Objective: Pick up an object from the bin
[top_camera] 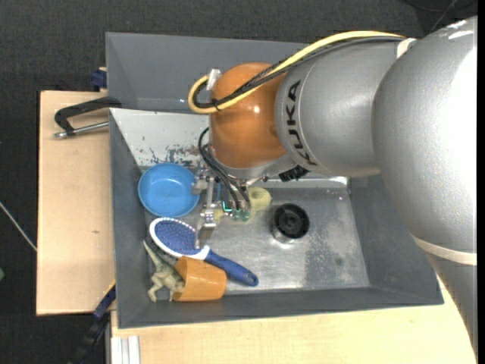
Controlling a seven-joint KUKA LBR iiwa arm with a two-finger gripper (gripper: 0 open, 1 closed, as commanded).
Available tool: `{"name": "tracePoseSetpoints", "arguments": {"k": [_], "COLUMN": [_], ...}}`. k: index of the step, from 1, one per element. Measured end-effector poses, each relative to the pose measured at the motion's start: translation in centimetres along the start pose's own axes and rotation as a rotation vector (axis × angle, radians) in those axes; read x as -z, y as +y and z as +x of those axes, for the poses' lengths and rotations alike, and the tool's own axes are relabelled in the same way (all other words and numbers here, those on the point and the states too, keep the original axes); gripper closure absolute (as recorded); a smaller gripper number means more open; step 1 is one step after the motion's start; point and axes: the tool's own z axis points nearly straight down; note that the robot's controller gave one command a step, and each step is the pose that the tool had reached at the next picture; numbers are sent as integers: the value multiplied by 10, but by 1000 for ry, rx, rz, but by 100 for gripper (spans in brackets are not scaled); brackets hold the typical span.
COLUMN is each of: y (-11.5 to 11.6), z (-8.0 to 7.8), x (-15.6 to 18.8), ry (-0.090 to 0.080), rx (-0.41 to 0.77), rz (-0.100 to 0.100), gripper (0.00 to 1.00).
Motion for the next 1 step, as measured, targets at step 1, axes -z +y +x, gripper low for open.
{"name": "tracePoseSetpoints", "arguments": {"k": [1], "y": [10], "z": [27], "x": [-24], "ry": [-20], "rx": [-11], "rz": [-4], "gripper": [0]}}
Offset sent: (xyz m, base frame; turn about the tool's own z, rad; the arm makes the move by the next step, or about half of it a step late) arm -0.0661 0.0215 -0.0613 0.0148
